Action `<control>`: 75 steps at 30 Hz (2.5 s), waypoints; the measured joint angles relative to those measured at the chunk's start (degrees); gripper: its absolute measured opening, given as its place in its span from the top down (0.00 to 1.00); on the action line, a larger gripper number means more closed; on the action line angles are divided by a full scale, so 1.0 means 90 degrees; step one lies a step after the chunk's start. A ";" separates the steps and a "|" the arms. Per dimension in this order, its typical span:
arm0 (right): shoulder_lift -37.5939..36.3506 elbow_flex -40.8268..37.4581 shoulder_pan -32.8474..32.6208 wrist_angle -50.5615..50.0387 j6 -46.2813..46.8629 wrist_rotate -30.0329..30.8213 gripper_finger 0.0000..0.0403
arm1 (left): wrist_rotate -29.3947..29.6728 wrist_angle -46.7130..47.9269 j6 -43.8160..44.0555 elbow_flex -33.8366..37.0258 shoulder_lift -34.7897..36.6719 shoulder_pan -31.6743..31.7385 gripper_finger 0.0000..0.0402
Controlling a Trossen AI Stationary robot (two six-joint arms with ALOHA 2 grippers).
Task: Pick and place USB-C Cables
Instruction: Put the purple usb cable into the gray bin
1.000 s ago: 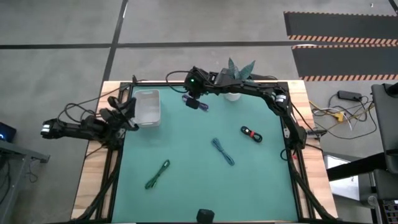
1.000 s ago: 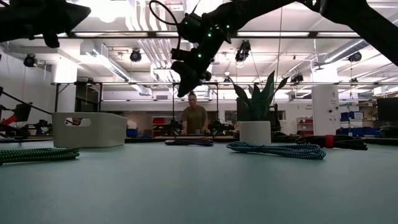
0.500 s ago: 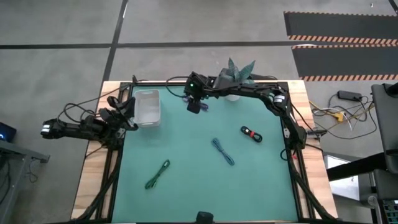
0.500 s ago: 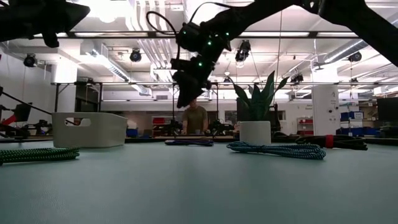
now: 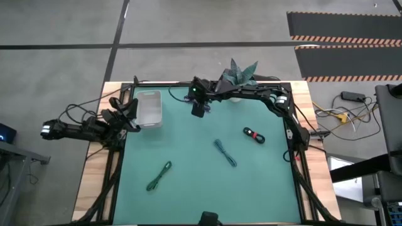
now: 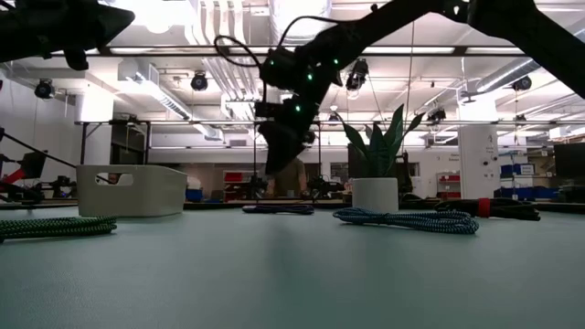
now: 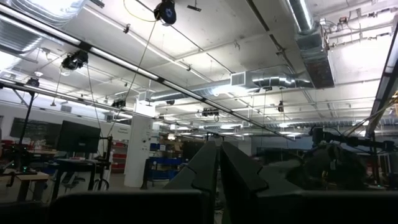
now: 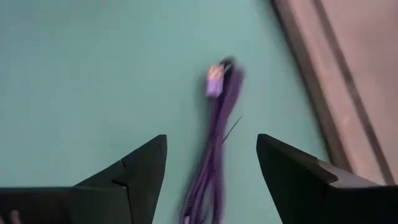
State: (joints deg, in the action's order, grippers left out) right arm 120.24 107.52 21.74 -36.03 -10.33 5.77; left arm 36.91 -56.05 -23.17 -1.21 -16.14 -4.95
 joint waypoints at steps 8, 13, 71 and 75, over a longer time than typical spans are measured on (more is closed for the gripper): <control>-0.0019 0.0901 0.0082 -0.0158 0.0267 -0.0163 0.43 | -0.0001 -0.0007 0.0000 0.0000 0.0007 0.0002 0.99; -0.0011 0.0680 0.0072 -0.0160 0.0415 -0.0359 0.43 | -0.0002 -0.0005 0.0003 0.0000 0.0005 0.0000 0.99; 0.1591 0.1389 0.0393 -0.1372 0.0001 -0.0943 0.95 | -0.0027 -0.0053 -0.0011 0.0000 0.0187 0.0002 0.99; 0.1585 0.1641 0.0393 -0.1265 -0.0109 -0.0933 0.94 | -0.0027 -0.0053 -0.0009 0.0000 0.0187 0.0002 0.99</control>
State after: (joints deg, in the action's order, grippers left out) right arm 134.51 122.29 25.28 -47.41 -11.31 -2.63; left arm 36.67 -56.53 -23.24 -1.21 -14.46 -4.93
